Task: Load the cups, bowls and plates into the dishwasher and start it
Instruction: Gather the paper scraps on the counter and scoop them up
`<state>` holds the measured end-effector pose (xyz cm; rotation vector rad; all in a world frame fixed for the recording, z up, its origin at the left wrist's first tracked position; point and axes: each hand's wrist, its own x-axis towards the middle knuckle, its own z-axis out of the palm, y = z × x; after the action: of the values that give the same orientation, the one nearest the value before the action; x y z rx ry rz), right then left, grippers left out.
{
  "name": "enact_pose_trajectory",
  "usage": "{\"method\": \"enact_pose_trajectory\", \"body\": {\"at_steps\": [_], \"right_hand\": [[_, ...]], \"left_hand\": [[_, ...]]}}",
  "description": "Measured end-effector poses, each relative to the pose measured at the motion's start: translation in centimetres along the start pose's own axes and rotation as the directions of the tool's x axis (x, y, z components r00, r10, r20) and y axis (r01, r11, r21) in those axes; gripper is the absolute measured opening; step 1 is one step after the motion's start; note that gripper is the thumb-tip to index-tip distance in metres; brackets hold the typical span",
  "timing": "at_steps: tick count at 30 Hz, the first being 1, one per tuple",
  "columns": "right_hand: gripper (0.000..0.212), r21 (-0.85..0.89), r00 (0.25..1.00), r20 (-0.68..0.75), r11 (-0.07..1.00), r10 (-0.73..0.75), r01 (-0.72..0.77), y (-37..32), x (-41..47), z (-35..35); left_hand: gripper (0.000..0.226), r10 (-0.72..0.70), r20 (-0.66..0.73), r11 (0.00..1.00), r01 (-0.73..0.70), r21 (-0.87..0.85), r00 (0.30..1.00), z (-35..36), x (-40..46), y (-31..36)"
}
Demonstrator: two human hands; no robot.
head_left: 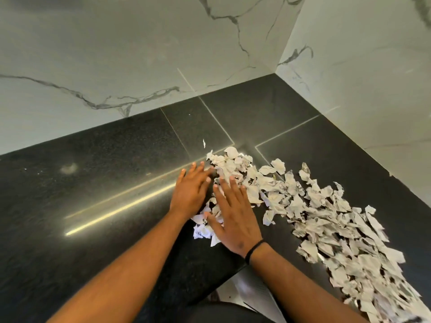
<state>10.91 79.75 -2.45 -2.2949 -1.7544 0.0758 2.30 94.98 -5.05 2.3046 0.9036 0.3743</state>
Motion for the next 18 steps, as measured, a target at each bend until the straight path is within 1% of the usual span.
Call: {"method": "enact_pose_trajectory", "body": {"at_steps": [1, 2, 3, 4, 6, 8, 9, 11, 13, 15, 17, 18], "right_hand": [[0.072, -0.004, 0.999, 0.000, 0.999, -0.053, 0.053, -0.8, -0.3, 0.1], [0.075, -0.012, 0.994, 0.014, 0.994, -0.107, 0.107, -1.6, -0.6, 0.2], [0.076, -0.030, 0.986, 0.040, 0.986, -0.163, 0.164, -2.4, -0.7, 0.6], [0.076, -0.061, 0.973, 0.072, 0.972, -0.221, 0.226, -3.2, -0.7, 1.1], [0.067, -0.105, 0.936, 0.122, 0.933, -0.331, 0.344, -4.3, -0.9, 2.3], [0.053, -0.097, 0.909, 0.143, 0.909, -0.391, 0.406, -4.8, -0.9, 3.4], [0.049, -0.097, 0.910, 0.140, 0.909, -0.391, 0.405, -4.7, -0.7, 3.7], [0.044, -0.118, 0.935, 0.116, 0.930, -0.334, 0.347, -3.9, -0.1, 3.7], [0.045, -0.165, 0.967, 0.093, 0.954, -0.236, 0.249, -2.7, 0.6, 3.4], [0.044, -0.218, 0.985, 0.053, 0.961, -0.161, 0.169, -1.4, 1.3, 3.0], [0.041, -0.212, 0.992, -0.018, 0.970, -0.126, 0.120, -0.8, 1.9, 2.5], [0.041, -0.191, 0.991, -0.052, 0.975, -0.122, 0.110, -1.0, 2.2, 2.2]], "left_hand": [[0.039, -0.100, -0.066, 0.963, 0.080, -0.257, 0.993, -0.4, -0.1, 0.0], [0.035, -0.204, -0.113, 0.879, 0.132, -0.458, 0.972, -0.9, -0.3, -0.1], [0.032, -0.285, -0.129, 0.804, 0.164, -0.572, 0.950, -1.4, -0.7, -0.3], [0.031, -0.334, -0.127, 0.759, 0.187, -0.624, 0.934, -1.9, -1.2, -0.4], [0.031, -0.363, -0.114, 0.744, 0.213, -0.633, 0.925, -2.7, -2.6, -0.1], [0.033, -0.358, -0.121, 0.777, 0.224, -0.588, 0.926, -3.2, -4.5, 0.1], [0.034, -0.354, -0.127, 0.792, 0.225, -0.567, 0.926, -3.3, -5.5, 0.1], [0.037, -0.326, -0.140, 0.840, 0.218, -0.496, 0.935, -3.1, -7.7, -0.2], [0.049, -0.241, -0.160, 0.936, 0.185, -0.299, 0.957, -2.6, -9.8, -0.8], [0.066, -0.108, -0.121, 0.994, 0.104, -0.042, 0.987, -1.8, -11.1, -1.1], [0.075, -0.020, -0.046, 0.987, 0.026, 0.156, 0.999, -1.3, -11.3, -1.0], [0.078, -0.012, -0.021, 0.976, 0.016, 0.218, 1.000, -1.3, -11.1, -0.8]]}}
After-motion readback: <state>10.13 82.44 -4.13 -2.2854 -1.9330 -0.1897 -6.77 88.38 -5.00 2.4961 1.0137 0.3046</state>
